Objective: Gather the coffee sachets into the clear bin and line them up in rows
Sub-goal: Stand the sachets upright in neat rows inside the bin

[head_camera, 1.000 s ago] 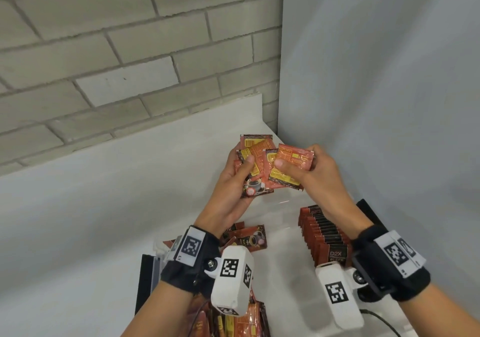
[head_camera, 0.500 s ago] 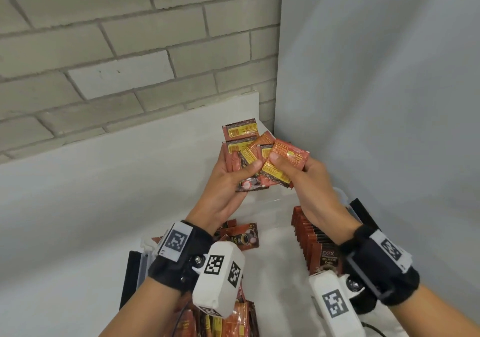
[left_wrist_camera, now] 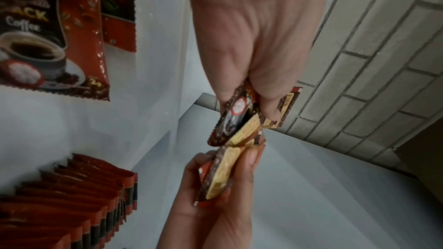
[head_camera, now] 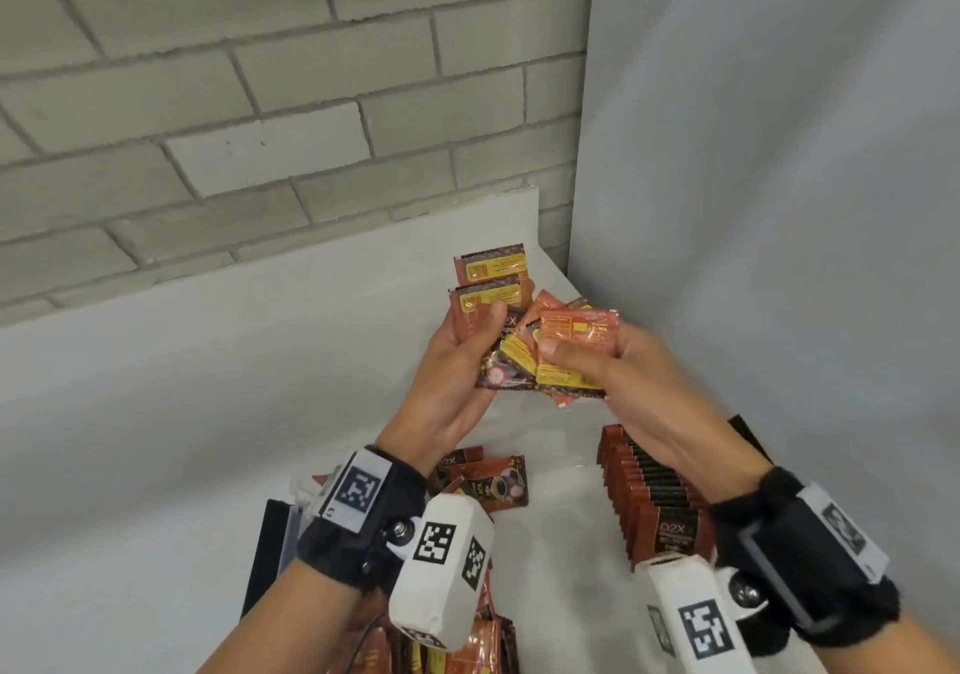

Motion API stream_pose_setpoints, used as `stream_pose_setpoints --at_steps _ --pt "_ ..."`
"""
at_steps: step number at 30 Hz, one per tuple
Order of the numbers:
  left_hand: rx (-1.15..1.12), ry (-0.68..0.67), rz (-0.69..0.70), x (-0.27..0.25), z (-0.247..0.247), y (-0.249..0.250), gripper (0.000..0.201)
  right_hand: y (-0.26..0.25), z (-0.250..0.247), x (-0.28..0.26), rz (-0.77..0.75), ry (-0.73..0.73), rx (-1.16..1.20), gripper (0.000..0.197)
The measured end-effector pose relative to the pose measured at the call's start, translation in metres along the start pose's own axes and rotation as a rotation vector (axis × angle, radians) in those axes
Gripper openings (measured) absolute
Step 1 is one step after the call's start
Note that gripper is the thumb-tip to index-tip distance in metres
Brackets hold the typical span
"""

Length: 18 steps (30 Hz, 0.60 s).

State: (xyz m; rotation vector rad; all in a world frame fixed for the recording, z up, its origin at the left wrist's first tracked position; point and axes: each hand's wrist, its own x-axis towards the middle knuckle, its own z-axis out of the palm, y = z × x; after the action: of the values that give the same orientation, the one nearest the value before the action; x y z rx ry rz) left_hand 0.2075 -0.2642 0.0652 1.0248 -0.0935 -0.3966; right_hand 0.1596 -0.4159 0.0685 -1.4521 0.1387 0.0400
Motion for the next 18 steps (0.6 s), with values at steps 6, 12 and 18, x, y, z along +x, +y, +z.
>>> stream_pose_setpoints --at_steps 6,12,18 --pt "-0.030 -0.008 0.013 0.0003 -0.0003 0.0012 0.046 0.0068 0.0046 0.0022 0.014 0.014 -0.021 0.042" --pt "-0.005 -0.014 -0.007 0.0005 -0.0026 0.0012 0.035 0.0059 0.0036 0.0025 -0.040 0.113 0.028 0.040" --pt "-0.010 -0.028 -0.006 -0.0002 -0.0011 0.0029 0.037 0.0049 0.0097 -0.0010 -0.084 0.106 0.164 0.042"
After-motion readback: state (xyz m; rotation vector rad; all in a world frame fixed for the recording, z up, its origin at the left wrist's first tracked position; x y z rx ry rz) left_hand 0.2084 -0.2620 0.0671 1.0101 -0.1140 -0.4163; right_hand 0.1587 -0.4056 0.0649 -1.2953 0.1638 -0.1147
